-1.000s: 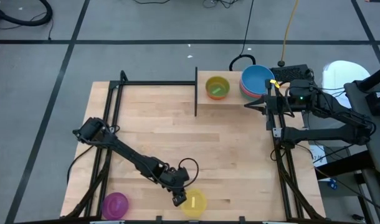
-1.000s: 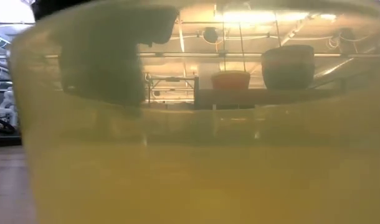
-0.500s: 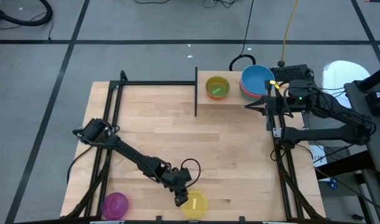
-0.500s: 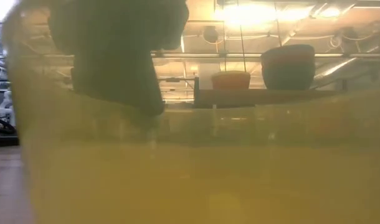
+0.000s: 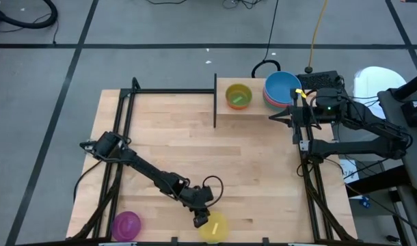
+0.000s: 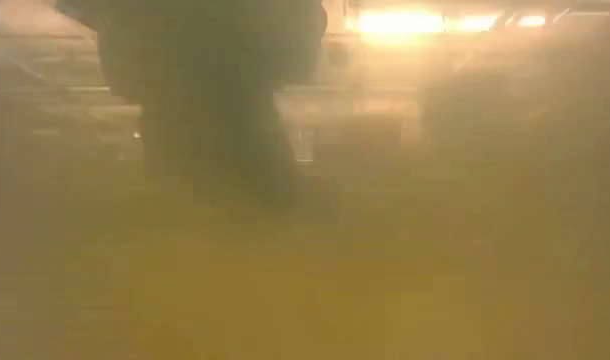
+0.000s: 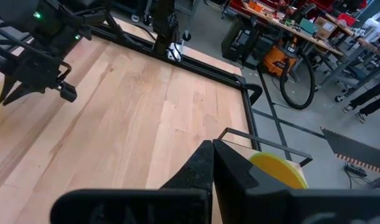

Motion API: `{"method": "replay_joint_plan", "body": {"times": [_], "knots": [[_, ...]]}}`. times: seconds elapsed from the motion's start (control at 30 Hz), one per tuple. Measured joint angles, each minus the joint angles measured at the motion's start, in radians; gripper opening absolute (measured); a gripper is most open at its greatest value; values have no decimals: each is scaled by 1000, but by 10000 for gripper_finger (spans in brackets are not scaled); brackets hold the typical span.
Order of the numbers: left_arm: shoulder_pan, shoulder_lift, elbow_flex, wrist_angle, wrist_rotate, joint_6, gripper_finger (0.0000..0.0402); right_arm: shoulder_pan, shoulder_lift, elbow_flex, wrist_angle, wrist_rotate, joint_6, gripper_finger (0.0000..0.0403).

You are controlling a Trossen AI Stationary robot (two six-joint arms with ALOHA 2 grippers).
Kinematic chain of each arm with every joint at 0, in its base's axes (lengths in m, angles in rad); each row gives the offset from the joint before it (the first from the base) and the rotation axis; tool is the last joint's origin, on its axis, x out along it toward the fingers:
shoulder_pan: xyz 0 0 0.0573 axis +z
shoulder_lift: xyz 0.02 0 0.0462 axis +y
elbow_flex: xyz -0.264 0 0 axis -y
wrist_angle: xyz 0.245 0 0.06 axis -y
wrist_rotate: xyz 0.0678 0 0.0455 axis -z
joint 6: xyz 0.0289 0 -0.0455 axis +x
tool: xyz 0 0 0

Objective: Place and stack bowls onto a shelf
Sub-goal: Stack the yellow bowl inside the green bowl on the shelf

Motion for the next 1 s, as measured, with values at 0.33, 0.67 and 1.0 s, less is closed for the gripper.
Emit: {"method": "replay_joint_plan", "body": {"times": [0.33, 0.67, 1.0], "knots": [[28, 0, 0, -40, 5, 7, 5, 0, 0, 0, 0, 0, 0, 0], [152, -97, 5, -231, 79, 17, 3, 0, -6, 0, 4, 0, -30, 0], [351, -335, 27, -399, -6, 64, 1, 0, -48, 0, 8, 0, -33, 0]]}}
